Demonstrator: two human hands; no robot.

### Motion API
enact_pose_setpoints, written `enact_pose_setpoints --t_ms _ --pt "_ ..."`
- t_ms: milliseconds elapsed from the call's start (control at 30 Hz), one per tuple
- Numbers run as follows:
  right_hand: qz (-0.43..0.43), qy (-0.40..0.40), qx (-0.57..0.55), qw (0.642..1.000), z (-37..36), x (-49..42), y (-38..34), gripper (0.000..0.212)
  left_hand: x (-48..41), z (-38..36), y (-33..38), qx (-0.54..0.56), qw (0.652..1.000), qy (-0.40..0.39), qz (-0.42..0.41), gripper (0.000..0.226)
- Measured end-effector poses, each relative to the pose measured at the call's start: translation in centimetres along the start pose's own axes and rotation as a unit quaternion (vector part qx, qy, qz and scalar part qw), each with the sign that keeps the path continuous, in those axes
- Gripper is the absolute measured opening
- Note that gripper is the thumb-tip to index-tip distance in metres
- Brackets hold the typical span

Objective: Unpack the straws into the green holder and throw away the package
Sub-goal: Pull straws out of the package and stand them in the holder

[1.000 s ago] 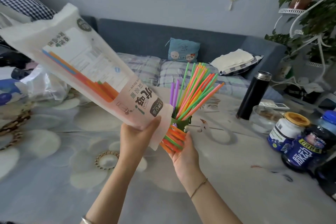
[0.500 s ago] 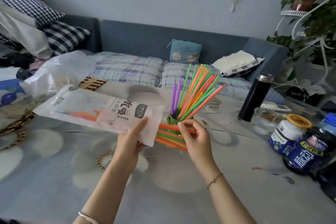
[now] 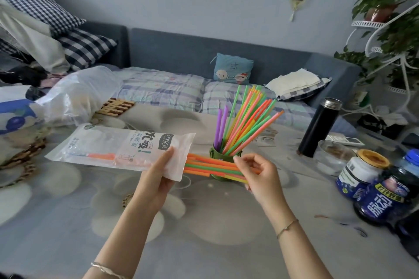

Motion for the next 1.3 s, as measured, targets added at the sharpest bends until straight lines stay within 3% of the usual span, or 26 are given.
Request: enact_pose_setpoints --t_ms 100,333,467,600,700,800,867,967,1067,1300 --pt "-0.009 -0.010 -0.021 1.000 -0.8 0.4 0.0 0.017 0.4 -0.6 -0.7 -0.022 1.000 -0.014 0.008 0.045" --pt "-0.078 0.078 -0.204 0.973 1.6 -0.2 0.4 0.014 0.0 0.4 -0.4 0.040 0.998 0.037 -0.001 0.046" --pt "-0.088 0.001 -0.327 0.941 -0.7 0.0 0.1 0.008 0.4 -0.4 -0.9 0.035 0.999 0.028 0.010 0.025" --pt "-0.087 -0.058 -0.229 0.968 -3.1 0.4 -0.3 0.015 0.9 -1.2 -1.9 0.025 0.999 0.015 0.035 0.014" --pt "-0.048 -0.015 -0.176 0.983 -2.6 0.2 -1.7 0.031 1.0 -1.2 -1.9 0.019 0.999 0.016 0.045 0.014" --pt "-0.013 0.066 -0.211 0.975 -0.4 -0.2 -3.5 0.040 0.9 -0.9 -1.3 0.033 0.998 0.033 0.043 0.009" --pt "-0.004 0.074 -0.218 0.973 -0.1 -0.2 -4.3 0.039 1.1 -1.2 -1.0 0.043 0.998 0.025 0.043 0.010" --pt "0.009 0.012 -0.172 0.985 -1.8 0.4 -4.9 0.028 1.4 -1.4 -1.1 0.049 0.998 0.014 0.046 0.021" --pt "0.019 -0.027 -0.110 0.993 -3.0 0.5 -5.2 0.033 1.4 -1.4 -1.3 0.050 0.997 0.009 0.055 0.026" --pt "0.064 0.046 -0.086 0.993 1.2 -1.4 -9.9 0.044 1.5 -1.2 -0.2 0.062 0.997 0.016 0.041 0.010"
Point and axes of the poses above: each hand's wrist, its own x-axis away from the middle knuckle, its own z-axis out of the back of the hand, y = z × x, the point moved 6 cm from there along -x, towards the middle knuckle, and after that the axes turned 6 degrees about -z, right-handed, at the moved point
